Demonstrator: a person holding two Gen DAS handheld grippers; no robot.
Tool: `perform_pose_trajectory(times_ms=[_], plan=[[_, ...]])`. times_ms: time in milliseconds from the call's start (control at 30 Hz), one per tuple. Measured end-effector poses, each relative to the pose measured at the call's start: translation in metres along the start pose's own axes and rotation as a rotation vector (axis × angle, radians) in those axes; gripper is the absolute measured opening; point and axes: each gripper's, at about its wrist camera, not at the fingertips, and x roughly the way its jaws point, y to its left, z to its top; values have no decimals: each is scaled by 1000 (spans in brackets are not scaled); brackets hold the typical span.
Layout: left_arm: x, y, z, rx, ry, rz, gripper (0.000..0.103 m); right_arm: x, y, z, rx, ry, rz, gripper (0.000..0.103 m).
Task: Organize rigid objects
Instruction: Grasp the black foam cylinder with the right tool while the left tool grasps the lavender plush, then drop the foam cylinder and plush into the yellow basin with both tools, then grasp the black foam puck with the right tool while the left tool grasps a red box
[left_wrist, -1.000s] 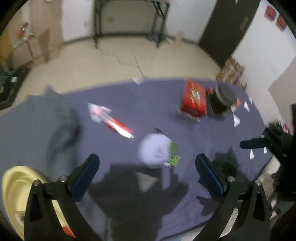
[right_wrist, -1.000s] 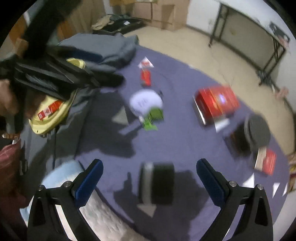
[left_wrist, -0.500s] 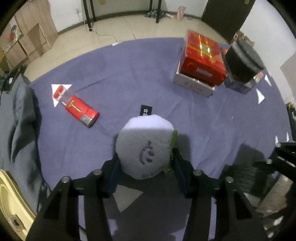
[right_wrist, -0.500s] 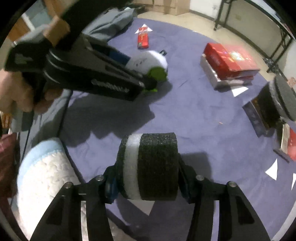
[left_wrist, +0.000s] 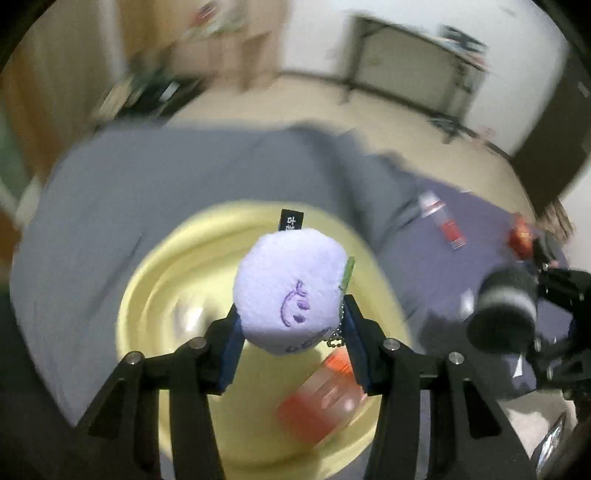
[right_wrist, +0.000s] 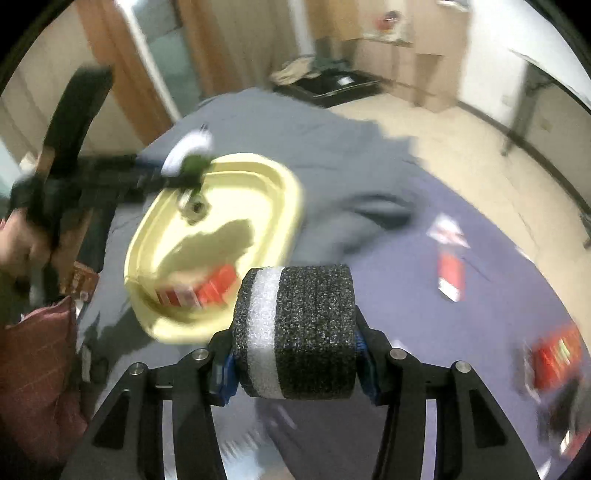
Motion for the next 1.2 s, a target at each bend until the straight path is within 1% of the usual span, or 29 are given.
perform_pose_trajectory(times_ms=[33,100,167,200,233,267,300,367,467,500,533,567,600,633,667,700,733,767,800,833,867,900,967,1033,1067,1100,1133,1167,1200], plan=[[2,15,-14,-35,19,4,51,19,13,15,-12,7,25,50],[5,47,-47,-90,34,20,51,44,25,32,-38,4,21,50],[15,60,-65,-103,74,1,51,74,31,45,-34,31,33,50],[21,65,-72,-91,102,12,51,86,36,48,-44,50,35,50],[25,69,-76,-79,116,20,51,99,38,50,-69,56,28,50],[27,61,-81,-76,124,15,52,108,43,51,-96,58,32,50],[30,64,-83,-87,125,3,52,114,48,54,-109,66,38,50],[34,64,-82,-95,117,-5,52,133,56,58,-138,103,22,50],[47,60,-85,-60,144,11,53,148,65,64,-144,107,24,49],[52,59,-87,-46,148,20,56,150,67,66,-142,115,18,49],[50,56,-90,-31,140,24,57,152,69,67,-146,121,9,49],[50,53,-90,-21,137,29,61,154,69,67,-149,127,2,50],[50,50,-91,-10,134,24,67,159,70,68,-145,134,0,53],[50,52,-91,-8,133,16,71,161,70,70,-127,146,14,59],[48,52,-92,-9,129,0,86,162,72,73,-110,142,37,69],[45,52,-92,-14,119,-24,98,153,71,74,-92,114,60,75],[40,51,-92,-15,104,-39,102,139,68,74,-73,69,77,87],[33,50,-93,-14,73,-56,103,126,64,75,-55,31,92,96],[21,49,-92,-8,25,-69,103,111,57,74,-32,-7,104,100],[11,52,-94,-3,5,-71,103,92,47,72,-7,-44,112,103],[3,50,-90,5,-10,-73,103,78,37,69,9,-72,115,103],[-5,44,-81,18,-20,-78,103,57,20,63,27,-103,98,103],[-12,30,-66,32,-37,-69,103,31,-9,48,47,-128,40,103],[-14,5,-42,32,-58,-86,103,1,-52,24,73,-148,-62,103],[-11,-14,-29,38,-60,-102,103,-12,-72,12,90,-153,-118,103],[-8,-42,-15,69,-61,-133,103,-30,-103,-8,119,-156,-204,103],[-5,-56,-9,95,-63,-150,103,-41,-121,-21,139,-161,-268,103],[1,-90,3,156,-67,-184,103,-55,-142,-38,165,-169,-341,103],[3,-112,8,203,-69,-209,103,-72,-170,-63,204,-177,-432,103]])
